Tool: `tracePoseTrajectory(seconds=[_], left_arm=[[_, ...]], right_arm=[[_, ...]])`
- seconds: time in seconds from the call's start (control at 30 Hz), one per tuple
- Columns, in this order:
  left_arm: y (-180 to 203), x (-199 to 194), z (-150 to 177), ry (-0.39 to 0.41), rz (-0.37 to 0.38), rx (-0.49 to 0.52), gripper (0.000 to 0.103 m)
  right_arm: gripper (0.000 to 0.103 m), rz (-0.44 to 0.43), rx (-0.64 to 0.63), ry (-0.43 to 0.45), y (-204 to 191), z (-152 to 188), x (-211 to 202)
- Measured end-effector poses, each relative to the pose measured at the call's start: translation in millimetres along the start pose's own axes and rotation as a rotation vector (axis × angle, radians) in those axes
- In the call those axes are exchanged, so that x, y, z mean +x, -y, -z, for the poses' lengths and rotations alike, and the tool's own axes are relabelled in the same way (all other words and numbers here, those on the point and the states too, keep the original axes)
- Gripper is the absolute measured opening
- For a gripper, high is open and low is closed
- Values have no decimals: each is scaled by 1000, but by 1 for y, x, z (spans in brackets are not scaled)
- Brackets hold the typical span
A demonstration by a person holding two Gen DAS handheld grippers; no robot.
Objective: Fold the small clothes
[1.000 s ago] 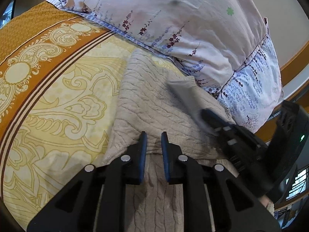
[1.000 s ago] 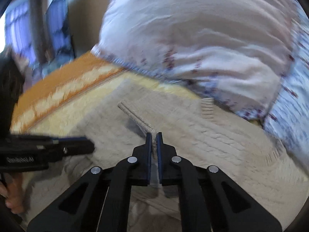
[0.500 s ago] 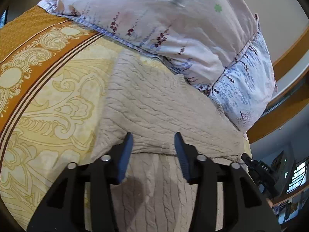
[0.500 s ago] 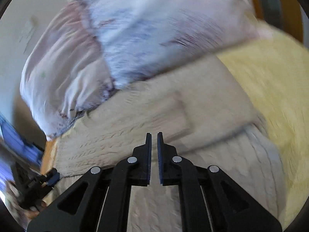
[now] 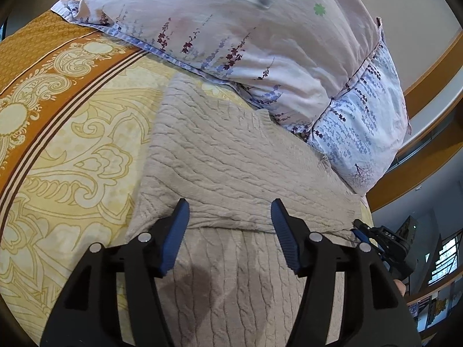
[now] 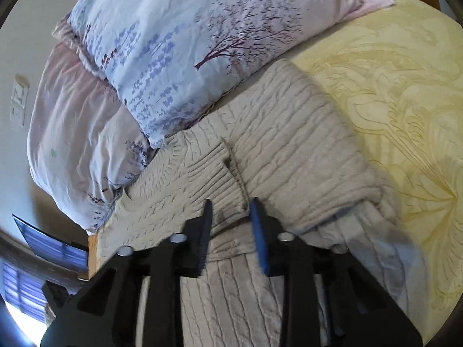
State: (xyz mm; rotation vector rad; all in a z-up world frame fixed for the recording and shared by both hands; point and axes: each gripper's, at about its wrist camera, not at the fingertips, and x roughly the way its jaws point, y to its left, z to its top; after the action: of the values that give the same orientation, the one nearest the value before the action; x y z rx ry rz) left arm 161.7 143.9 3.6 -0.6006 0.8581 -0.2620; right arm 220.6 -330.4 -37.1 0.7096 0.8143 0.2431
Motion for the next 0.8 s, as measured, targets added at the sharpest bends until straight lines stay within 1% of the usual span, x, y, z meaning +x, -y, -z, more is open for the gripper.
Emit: tracePoseTrajectory(seconds=[0.07,0.17,0.23,0.8], left_arm=[[0,0,0,-1,-2,-2,59],[0,-1,0,-4,2,-7,60],[0,-1,0,-5,3,-9,60],[1,-2,1,-3,1,0,62]], right_arm=[[9,-9,-15,8,-3,-1,-1],[8,-23,-67,72,-13,-1,-17],[8,-33,-70,81,-14,-2,-21],[8,-8,-47,50,-4,3,-14]])
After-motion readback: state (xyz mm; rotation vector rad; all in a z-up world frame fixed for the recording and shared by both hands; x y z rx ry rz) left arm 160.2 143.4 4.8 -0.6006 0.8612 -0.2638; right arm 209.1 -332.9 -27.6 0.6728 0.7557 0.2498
